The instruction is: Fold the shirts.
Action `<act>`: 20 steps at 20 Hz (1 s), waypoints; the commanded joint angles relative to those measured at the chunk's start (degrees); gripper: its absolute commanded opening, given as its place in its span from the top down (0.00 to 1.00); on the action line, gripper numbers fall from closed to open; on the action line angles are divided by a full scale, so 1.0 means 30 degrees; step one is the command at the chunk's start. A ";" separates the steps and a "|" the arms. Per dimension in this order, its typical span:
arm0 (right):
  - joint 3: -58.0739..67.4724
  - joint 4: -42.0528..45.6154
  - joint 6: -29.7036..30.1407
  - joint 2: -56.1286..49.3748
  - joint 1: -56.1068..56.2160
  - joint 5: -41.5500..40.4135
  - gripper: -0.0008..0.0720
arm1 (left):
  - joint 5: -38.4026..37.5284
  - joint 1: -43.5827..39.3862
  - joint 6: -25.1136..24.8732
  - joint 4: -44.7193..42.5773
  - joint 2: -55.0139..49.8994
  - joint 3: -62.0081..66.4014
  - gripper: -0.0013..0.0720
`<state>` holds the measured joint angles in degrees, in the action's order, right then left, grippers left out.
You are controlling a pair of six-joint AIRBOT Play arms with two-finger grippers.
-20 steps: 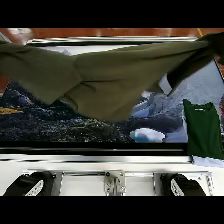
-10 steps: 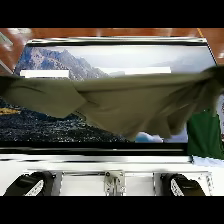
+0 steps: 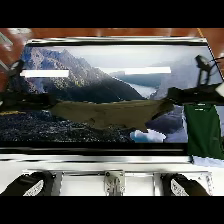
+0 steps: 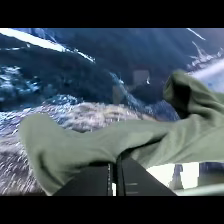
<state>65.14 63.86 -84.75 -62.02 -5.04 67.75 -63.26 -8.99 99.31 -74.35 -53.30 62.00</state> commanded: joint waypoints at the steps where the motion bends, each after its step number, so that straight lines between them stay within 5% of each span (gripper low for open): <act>1: -0.1319 -0.3446 0.1158 -0.3920 0.0015 -0.4801 0.91 | 0.5173 0.0022 0.0364 0.1122 -0.3155 -0.0947 0.92; 5: -0.1319 -0.4983 0.2288 -0.6972 0.0015 -0.6346 0.91 | 0.6943 0.0393 0.2135 0.2208 -0.7271 -0.0947 0.88; 7: -0.1319 -0.4969 0.2827 -0.7402 0.0007 -0.6368 0.91 | 0.6936 0.0466 0.2142 0.3978 -0.8590 -0.0933 0.11; 8: -0.1319 -0.4976 0.3096 -0.7373 0.0007 -0.6309 0.91 | 0.6878 0.0619 0.2127 0.4692 -0.8801 -0.0918 0.01; 16: -0.1282 -0.4750 0.4007 -0.7308 0.0007 -0.4197 0.91 | -0.1188 0.2324 -0.1078 0.5187 -0.7206 -0.0568 0.01; 20: -0.1282 -0.4670 0.4007 -0.7308 0.0007 -0.3767 0.91 | 0.3504 -0.0882 -0.1086 0.8816 -0.7366 -0.4816 0.01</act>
<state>61.30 49.69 -73.03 -83.88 -5.04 55.09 -59.61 -6.55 96.99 -55.42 -75.37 54.46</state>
